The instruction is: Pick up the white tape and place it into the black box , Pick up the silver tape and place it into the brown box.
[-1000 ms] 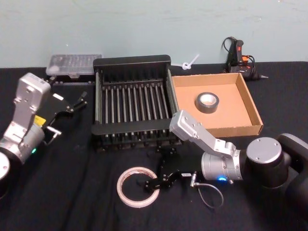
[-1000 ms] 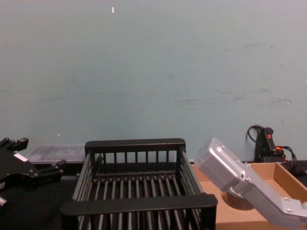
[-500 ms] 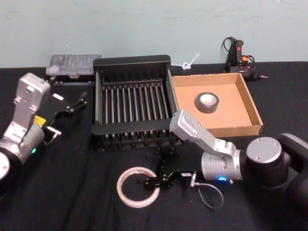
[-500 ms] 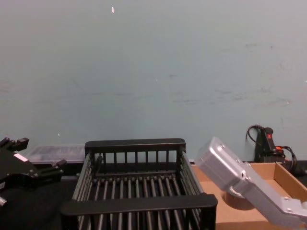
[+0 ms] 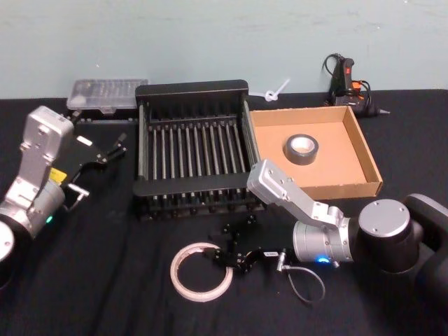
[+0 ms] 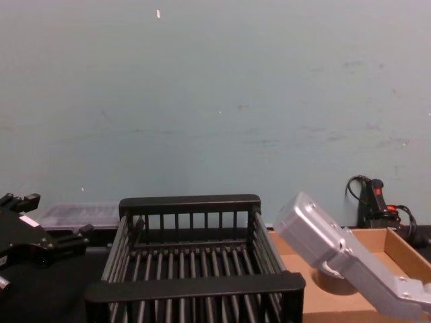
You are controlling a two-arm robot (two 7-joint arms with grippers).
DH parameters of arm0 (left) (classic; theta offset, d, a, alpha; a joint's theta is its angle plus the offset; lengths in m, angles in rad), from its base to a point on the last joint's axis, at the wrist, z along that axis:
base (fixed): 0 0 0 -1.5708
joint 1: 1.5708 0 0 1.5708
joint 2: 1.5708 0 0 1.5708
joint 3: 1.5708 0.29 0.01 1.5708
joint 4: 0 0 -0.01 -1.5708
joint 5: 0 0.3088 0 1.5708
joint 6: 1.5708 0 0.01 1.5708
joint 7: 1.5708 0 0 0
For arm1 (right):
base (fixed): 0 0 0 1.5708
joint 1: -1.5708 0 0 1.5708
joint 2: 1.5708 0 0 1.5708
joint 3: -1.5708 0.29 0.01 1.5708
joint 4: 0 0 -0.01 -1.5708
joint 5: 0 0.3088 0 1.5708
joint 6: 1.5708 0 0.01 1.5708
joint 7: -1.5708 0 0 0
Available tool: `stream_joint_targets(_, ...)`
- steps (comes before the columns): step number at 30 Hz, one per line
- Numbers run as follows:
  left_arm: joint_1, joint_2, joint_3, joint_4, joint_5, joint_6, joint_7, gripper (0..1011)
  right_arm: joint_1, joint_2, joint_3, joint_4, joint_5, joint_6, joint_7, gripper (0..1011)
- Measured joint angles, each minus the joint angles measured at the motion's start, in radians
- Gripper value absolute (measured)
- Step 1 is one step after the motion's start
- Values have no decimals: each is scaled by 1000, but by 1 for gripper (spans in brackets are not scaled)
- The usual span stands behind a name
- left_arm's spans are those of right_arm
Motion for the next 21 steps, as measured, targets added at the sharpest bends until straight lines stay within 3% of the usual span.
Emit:
stream_joint_targets(9, 0, 0, 0, 0, 0, 0, 0, 1001, 0, 0, 0, 0, 0, 0, 0, 113)
stream_joint_targets(21, 0, 0, 0, 0, 0, 0, 0, 1001, -1, 1, 7, -4, 13, 0, 13, 96)
